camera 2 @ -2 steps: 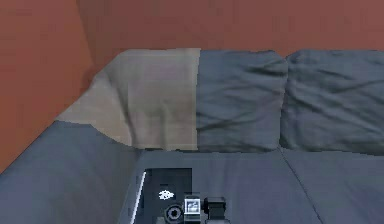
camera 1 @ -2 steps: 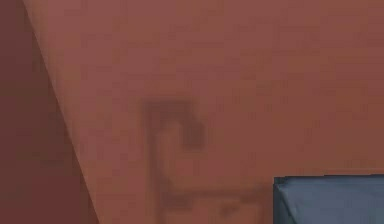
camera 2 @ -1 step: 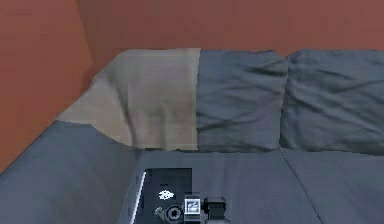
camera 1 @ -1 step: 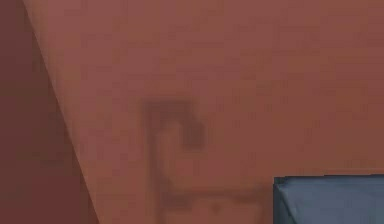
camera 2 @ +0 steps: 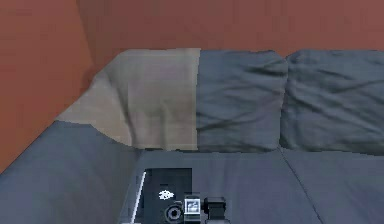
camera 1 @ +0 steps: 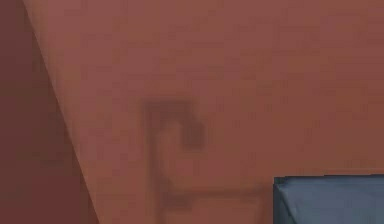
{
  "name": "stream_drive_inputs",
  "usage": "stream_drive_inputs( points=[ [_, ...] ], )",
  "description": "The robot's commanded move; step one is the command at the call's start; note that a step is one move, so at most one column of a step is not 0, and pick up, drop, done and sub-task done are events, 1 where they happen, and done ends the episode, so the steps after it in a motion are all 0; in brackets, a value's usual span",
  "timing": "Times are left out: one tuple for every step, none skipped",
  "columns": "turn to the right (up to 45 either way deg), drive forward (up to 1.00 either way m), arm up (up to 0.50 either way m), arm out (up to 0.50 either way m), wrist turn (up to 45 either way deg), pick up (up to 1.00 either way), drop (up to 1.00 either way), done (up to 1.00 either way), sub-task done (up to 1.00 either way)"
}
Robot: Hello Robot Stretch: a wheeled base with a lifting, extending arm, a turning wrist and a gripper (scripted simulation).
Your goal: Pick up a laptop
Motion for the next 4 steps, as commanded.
stream_drive_inputs(
  points=[
    [0.0, 0.0, 0.0, 0.0, 45.0, 0.0, 0.0, 0.0, 0.0],
    [0.0, 0.0, 0.0, 0.0, 36.0, 0.0, 0.0, 0.0, 0.0],
    [0.0, 0.0, -0.3, 0.0, 0.0, 0.0, 0.0, 0.0, 0.0],
    [0.0, 0.0, 0.0, 0.0, 0.0, 1.0, 0.0, 0.0, 0.0]
  ],
)
